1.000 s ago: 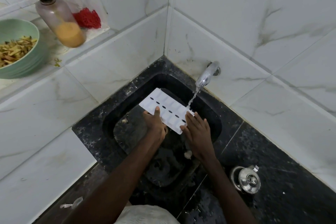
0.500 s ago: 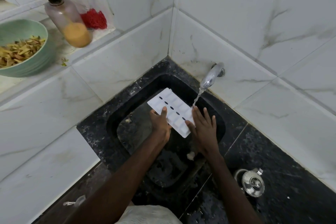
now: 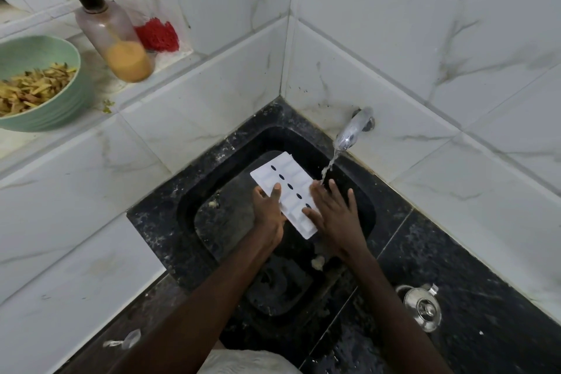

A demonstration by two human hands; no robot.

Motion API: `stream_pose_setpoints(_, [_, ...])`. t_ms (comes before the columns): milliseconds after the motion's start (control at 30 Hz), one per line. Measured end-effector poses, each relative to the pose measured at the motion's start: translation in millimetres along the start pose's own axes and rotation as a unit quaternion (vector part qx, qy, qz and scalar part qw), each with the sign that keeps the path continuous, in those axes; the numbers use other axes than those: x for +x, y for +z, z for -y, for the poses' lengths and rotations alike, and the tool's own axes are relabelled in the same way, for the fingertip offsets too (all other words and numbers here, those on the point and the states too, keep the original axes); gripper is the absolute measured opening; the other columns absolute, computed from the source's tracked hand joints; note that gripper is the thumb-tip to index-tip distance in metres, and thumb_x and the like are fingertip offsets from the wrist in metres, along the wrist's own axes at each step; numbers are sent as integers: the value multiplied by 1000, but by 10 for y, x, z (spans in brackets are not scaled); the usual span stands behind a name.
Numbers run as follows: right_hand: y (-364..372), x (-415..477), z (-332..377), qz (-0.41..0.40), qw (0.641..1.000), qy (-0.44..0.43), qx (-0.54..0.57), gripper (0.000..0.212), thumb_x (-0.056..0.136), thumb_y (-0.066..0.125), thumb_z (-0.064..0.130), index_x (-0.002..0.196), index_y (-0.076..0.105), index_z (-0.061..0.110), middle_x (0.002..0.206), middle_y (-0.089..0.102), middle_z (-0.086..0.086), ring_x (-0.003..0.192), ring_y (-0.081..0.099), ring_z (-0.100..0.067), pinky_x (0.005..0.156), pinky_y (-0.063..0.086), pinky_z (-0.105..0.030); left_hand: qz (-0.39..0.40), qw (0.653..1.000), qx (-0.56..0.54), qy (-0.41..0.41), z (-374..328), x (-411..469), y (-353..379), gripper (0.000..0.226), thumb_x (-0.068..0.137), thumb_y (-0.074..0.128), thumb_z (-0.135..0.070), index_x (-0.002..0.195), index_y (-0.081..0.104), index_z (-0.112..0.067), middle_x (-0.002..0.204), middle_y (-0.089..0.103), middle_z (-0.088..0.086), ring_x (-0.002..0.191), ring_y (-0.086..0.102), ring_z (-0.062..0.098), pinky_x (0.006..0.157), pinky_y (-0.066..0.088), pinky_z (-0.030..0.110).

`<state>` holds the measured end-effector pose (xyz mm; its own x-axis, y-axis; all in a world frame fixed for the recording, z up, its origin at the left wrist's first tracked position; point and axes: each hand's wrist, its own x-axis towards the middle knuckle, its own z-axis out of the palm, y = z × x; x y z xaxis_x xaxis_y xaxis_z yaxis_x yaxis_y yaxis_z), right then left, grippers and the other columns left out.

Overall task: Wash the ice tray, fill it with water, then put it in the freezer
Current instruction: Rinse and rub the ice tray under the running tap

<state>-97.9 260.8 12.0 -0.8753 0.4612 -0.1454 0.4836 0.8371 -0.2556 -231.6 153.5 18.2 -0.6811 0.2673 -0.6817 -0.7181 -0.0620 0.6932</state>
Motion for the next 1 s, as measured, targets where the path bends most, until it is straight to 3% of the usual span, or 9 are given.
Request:
stream_pose_setpoints(100, [-49,73,-6,-8,999,44,12,80,101,1,73,165,10,26,171,6,9,159,-11,-16,128,-8,-50,26,1000,-9,-1,38,-22,33,26,100,65,-18,120,49,-11,119,71,14,103,73,34,73,63,45])
stream_pose_setpoints(167, [-67,84,108,5,1000,2,6,83,100,-2,73,165,10,23,172,4,6,159,-8,-19,128,-4,-51,21,1000,-12,10,52,-13,42,30,100,65,-18,124,50,-8,120,71,15,105,72,35,79,62,48])
stream_pose_setpoints(267, [-58,73,95,-18,998,-57,-23,66,107,20,60,162,17,24,171,17,0,159,8,-26,126,14,-59,32,999,-26,18,37,19,21,31,100,65,-15,126,51,-6,120,72,14,100,73,29,87,60,53])
stream_pose_setpoints(400, [-168,219,-13,-4,1000,29,5,79,104,9,68,165,7,19,172,6,3,160,-7,-19,129,1,-51,67,997,-27,9,55,-5,41,22,99,66,-13,118,55,-10,119,73,15,104,72,35,91,58,59])
stream_pose_setpoints(567, [-130,188,85,35,997,-55,-34,82,102,5,71,166,5,19,171,-1,6,159,-6,-20,129,4,-52,39,998,-32,23,-52,47,-8,30,99,66,-14,127,57,-6,119,73,16,106,72,37,84,62,52])
stream_pose_setpoints(700, [-245,291,24,37,999,-22,-20,93,93,-10,77,166,2,19,172,-3,5,160,-6,-22,129,-4,-49,56,998,-24,13,-53,63,2,31,99,66,-14,129,61,-8,118,75,13,104,73,36,88,60,56])
stream_pose_setpoints(1000, [-237,360,18,64,996,-61,2,89,96,0,75,165,0,20,172,-4,5,158,-11,-16,130,5,-46,116,993,1,30,-142,61,-89,33,102,61,-14,134,61,-8,119,75,13,105,73,35,87,61,53])
